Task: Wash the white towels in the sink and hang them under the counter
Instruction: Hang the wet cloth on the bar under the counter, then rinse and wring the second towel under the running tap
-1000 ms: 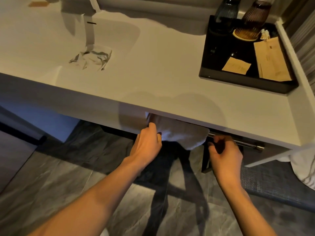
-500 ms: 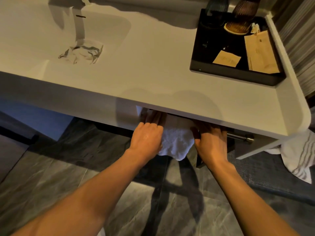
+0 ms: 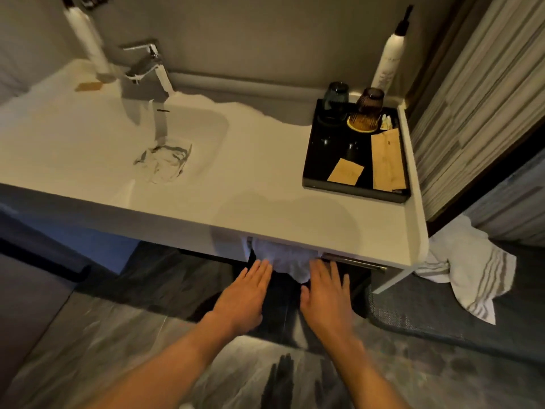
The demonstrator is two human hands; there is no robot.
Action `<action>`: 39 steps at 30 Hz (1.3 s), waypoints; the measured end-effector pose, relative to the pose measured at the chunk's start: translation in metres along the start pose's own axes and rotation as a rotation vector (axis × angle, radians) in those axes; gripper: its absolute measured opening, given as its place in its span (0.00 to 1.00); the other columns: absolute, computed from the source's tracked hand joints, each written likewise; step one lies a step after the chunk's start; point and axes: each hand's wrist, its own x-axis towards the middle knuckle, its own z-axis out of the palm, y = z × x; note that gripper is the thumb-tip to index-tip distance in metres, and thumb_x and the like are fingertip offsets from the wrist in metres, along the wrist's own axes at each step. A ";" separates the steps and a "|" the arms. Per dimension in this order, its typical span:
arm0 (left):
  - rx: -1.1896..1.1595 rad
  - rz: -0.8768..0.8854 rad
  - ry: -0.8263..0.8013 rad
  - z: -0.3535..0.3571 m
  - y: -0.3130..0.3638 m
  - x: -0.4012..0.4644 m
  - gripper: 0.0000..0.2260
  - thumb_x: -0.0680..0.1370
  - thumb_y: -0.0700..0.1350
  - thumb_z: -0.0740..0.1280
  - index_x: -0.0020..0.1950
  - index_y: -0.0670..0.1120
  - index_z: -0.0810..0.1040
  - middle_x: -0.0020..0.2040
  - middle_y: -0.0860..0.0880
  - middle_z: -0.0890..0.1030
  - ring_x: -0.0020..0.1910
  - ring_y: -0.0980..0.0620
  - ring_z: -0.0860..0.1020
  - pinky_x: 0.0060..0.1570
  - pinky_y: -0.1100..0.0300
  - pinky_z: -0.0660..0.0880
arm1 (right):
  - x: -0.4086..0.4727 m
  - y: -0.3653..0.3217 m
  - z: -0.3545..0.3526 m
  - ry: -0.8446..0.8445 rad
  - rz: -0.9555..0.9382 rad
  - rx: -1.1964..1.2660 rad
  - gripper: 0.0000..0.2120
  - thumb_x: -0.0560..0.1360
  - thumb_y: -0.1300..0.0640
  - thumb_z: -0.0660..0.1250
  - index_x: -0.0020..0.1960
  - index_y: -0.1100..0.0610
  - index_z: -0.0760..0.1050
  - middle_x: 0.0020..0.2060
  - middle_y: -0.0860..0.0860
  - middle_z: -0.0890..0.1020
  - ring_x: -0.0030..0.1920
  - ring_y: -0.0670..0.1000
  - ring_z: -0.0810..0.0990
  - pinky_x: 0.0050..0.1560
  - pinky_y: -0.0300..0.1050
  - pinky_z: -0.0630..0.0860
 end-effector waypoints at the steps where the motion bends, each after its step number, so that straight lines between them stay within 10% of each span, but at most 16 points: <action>1: -0.037 0.012 -0.059 -0.014 0.001 -0.027 0.38 0.77 0.40 0.60 0.81 0.41 0.41 0.82 0.44 0.42 0.81 0.46 0.42 0.79 0.53 0.46 | -0.023 -0.011 -0.015 -0.051 -0.015 0.007 0.28 0.78 0.51 0.61 0.77 0.55 0.62 0.76 0.53 0.67 0.78 0.59 0.60 0.76 0.61 0.54; 7: -0.139 -0.055 0.047 -0.119 -0.053 -0.095 0.25 0.78 0.43 0.59 0.77 0.49 0.65 0.76 0.47 0.70 0.73 0.43 0.70 0.68 0.48 0.70 | -0.033 -0.093 -0.121 -0.082 -0.143 0.098 0.12 0.79 0.52 0.57 0.51 0.55 0.77 0.48 0.56 0.84 0.50 0.59 0.82 0.43 0.48 0.72; 18: -0.297 -0.332 0.305 -0.243 -0.267 -0.081 0.23 0.81 0.45 0.58 0.77 0.48 0.66 0.75 0.43 0.71 0.71 0.42 0.71 0.65 0.52 0.71 | 0.123 -0.289 -0.181 0.004 -0.298 0.168 0.14 0.77 0.50 0.57 0.48 0.55 0.80 0.43 0.53 0.85 0.40 0.56 0.81 0.43 0.51 0.81; 31: -0.586 -0.352 0.052 -0.189 -0.487 0.084 0.21 0.82 0.49 0.58 0.76 0.52 0.67 0.75 0.48 0.70 0.70 0.46 0.72 0.67 0.56 0.70 | 0.335 -0.460 0.015 -0.183 -0.121 0.148 0.11 0.78 0.56 0.60 0.55 0.57 0.78 0.51 0.54 0.84 0.46 0.54 0.81 0.40 0.44 0.72; 39: -0.623 -0.312 -0.008 -0.154 -0.535 0.119 0.20 0.82 0.49 0.57 0.75 0.52 0.68 0.73 0.49 0.73 0.71 0.48 0.72 0.71 0.54 0.68 | 0.410 -0.491 0.104 -0.231 -0.060 -0.210 0.16 0.77 0.53 0.61 0.63 0.56 0.70 0.63 0.56 0.77 0.66 0.61 0.72 0.57 0.55 0.73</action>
